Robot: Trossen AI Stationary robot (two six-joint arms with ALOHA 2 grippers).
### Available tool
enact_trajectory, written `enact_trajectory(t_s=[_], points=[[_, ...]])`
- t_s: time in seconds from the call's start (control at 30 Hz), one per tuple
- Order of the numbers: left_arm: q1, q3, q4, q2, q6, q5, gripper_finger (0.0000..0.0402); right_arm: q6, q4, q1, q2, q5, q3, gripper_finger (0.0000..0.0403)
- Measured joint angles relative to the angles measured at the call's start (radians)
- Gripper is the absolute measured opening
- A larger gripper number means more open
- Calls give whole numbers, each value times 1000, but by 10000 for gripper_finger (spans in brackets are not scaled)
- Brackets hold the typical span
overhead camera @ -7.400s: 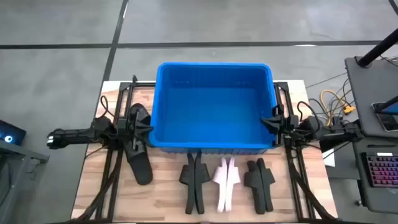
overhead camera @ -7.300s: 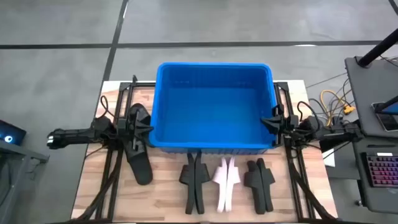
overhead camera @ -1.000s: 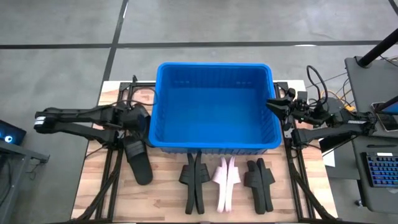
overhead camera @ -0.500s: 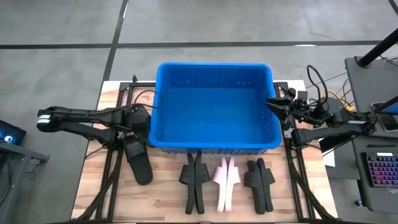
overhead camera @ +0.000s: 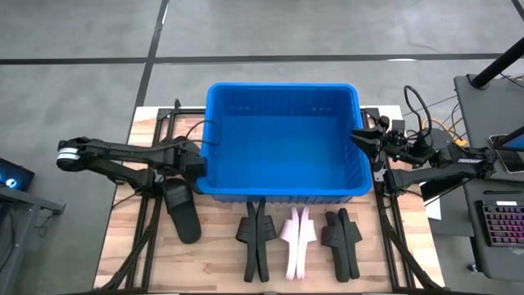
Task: Pick and place slides into bin
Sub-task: Put the black slides into the blue bin
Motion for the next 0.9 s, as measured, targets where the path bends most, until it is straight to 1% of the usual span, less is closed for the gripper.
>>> enact_trajectory(t_s=[0.03,0.17,0.3,0.37,0.47,0.6,0.7,0.9], points=[[0,-2,2,8,3,-15,210,0,0,0,0,0,0,119],[0,-23,32,22,-4,-24,210,0,0,0,0,0,0,114],[13,-55,110,0,-85,-12,210,0,0,0,0,0,0,111],[21,-80,153,-14,-100,-12,210,0,-1,0,0,0,0,112],[28,-104,186,-19,-118,-37,210,0,-1,0,0,0,0,116],[40,-122,209,-21,-114,-38,210,0,-1,0,0,0,0,120],[46,-122,208,-20,-72,-42,210,0,-1,0,0,0,0,121],[63,-122,205,-20,-64,-28,210,0,-1,0,0,-1,0,114]])
